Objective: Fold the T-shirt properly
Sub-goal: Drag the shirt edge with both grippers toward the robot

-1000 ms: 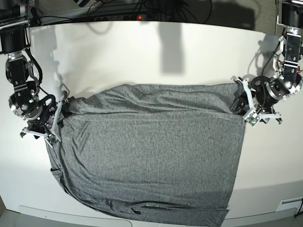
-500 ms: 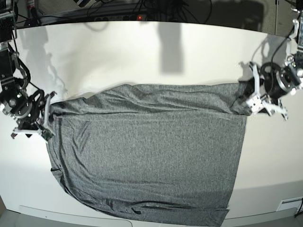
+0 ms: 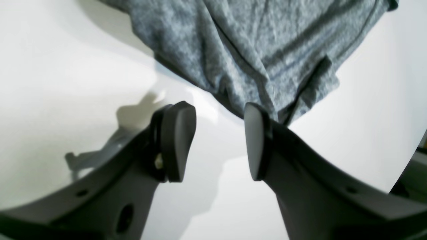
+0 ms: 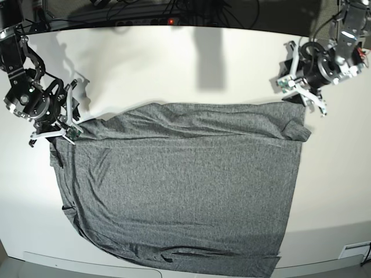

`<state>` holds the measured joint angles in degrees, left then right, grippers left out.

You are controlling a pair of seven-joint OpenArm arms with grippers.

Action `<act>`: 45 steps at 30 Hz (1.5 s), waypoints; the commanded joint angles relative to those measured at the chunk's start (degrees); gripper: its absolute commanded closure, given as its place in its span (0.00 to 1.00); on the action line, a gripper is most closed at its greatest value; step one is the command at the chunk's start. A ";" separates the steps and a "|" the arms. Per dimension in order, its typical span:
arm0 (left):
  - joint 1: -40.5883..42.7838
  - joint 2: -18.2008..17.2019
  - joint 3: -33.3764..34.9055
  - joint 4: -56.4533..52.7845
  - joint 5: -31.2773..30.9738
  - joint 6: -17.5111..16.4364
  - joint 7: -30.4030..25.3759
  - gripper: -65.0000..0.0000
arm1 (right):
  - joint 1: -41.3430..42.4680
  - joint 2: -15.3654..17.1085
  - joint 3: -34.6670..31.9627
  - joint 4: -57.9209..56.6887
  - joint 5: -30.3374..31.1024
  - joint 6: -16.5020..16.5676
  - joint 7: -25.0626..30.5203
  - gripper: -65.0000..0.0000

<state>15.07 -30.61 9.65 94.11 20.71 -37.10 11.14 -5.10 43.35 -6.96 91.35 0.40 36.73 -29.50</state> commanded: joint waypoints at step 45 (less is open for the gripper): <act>-7.48 2.84 2.08 -13.00 -5.79 -2.90 -1.49 1.00 | 0.63 1.40 -8.33 -4.31 -14.99 0.33 7.48 0.57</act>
<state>7.40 -27.42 11.62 80.99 14.26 -38.13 7.66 -5.17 43.66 -15.70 86.80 -14.02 37.19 -21.41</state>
